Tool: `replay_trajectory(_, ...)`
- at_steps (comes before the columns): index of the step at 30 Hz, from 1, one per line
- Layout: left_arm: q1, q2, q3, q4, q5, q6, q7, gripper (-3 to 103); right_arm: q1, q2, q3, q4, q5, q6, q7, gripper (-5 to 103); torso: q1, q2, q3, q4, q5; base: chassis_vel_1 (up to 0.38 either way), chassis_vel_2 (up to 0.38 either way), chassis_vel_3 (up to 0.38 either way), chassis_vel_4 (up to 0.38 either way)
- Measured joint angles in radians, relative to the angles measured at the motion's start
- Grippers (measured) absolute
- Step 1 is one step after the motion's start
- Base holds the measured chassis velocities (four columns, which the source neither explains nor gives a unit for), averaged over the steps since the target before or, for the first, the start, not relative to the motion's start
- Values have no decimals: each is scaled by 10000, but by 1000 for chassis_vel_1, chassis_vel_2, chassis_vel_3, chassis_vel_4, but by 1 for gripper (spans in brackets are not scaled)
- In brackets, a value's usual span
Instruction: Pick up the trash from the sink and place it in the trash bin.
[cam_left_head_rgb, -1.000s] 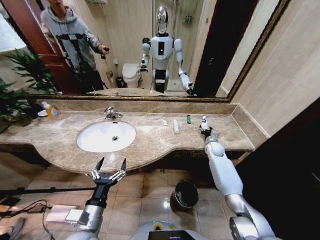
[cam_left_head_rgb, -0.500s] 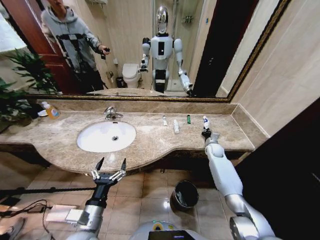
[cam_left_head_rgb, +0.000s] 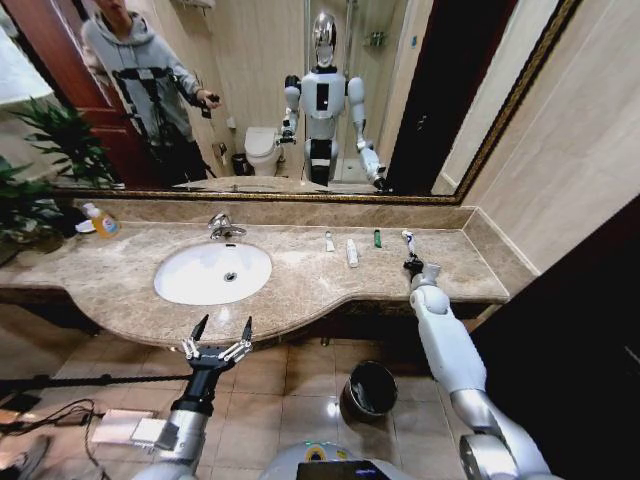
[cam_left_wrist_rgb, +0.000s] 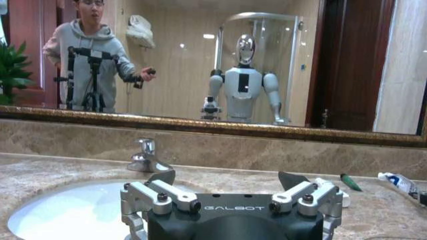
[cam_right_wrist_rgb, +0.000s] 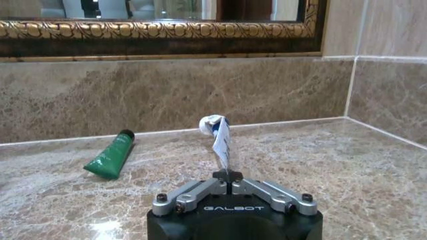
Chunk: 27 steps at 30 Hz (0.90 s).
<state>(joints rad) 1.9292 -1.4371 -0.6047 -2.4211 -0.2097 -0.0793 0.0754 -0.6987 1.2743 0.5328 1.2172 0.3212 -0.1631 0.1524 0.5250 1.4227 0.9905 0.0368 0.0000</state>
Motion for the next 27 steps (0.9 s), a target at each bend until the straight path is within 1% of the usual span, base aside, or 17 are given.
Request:
replay_trajectory(5, 0, 0, 0, 0, 0, 0, 0, 100, -427, -79, 50, 535, 15, -36, 29, 0, 0, 0, 0, 1, -1, 0, 0, 0, 0)
replay_trajectory(8, 0, 1, 0, 0, 0, 0, 0, 100, -727, -108, 87, 815, 18, 72, 30, 0, 0, 0, 0, 0, 1, 0, 0, 0, 0)
replay_trajectory(9, 0, 0, 0, 0, 0, 0, -1, 100, -1107, -175, 98, 1197, 46, 389, 36, 0, 0, 0, 0, 1, 2, 0, 0, 0, 0)
replay_trajectory(11, 0, -1, 0, 0, 0, 0, -2, 100, -1932, -306, 184, 2114, 70, 736, 113, 0, -1, 0, 0, -1, 2, 0, 0, 0, 0)
replay_trajectory(13, 0, -1, 0, 0, 0, 0, -2, 100, -1932, -306, 184, 2114, 70, 736, 113, 0, -1, 0, 0, -1, 2, 0, 0, 0, 0)
replay_trajectory(14, 0, 0, 0, 0, 0, 0, 0, 100, -2333, -373, 245, 2629, 93, 829, 204, 0, 0, 0, -1, 1, 2, 0, 0, 0, 0)
replay_trajectory(15, -1, 0, 0, 0, 0, 0, -2, 100, -3365, -492, 321, 3915, 94, 851, 341, 0, -1, 0, -1, -2, 1, 0, 0, 0, 0)
replay_trajectory(16, 0, -1, 0, -1, 0, 0, -1, 100, -3698, -530, 364, 4349, 93, 895, 338, 0, -1, 0, -1, 1, 2, 0, 0, 0, 0)
replay_trajectory(17, 0, 0, 0, 0, 0, 0, 1, 100, -3991, -548, 430, 4642, 87, 1063, 273, 0, -1, 1, -2, 1, -2, 0, 0, 0, 0)
replay_trajectory(18, 0, 0, 0, 0, 0, 0, 1, 100, -3991, -548, 430, 4642, 87, 1063, 273, 0, -1, 1, -2, 1, -2, 0, 0, 0, 0)
replay_trajectory(19, 0, 0, 0, 1, 0, 0, -2, 100, -4434, -556, 512, 4995, -28, 1458, 142, 0, -2, 1, -2, -1, -3, 0, 0, 0, 0)
replay_trajectory(21, 0, 1, 0, 0, 0, 0, 2, 100, -5188, -499, 679, 5587, -298, 1929, -37, 0, -1, 0, -2, -1, 2, 0, 0, 0, 0)
replay_trajectory(22, 0, 1, 0, 0, 0, 0, 2, 100, -5188, -499, 679, 5587, -298, 1929, -37, 0, -1, 0, -2, -1, 2, 0, 0, 0, 0)
replay_trajectory(23, 0, 0, 1, 0, 0, 0, 2, 100, -5509, -448, 727, 5855, -341, 2032, -68, 0, -1, 1, -2, -1, -3, 0, 0, 0, 0)
replay_trajectory(26, 0, 0, 0, -1, 0, 0, 0, 100, -6351, -192, 885, 6604, -471, 2293, -96, 0, -1, 1, -2, 0, 0, 0, 0, 0, 0)
replay_trajectory(27, 0, 0, 0, -1, 0, 0, 0, 100, -6351, -192, 885, 6604, -471, 2293, -96, 0, -1, 1, -2, 0, 0, 0, 0, 0, 0)
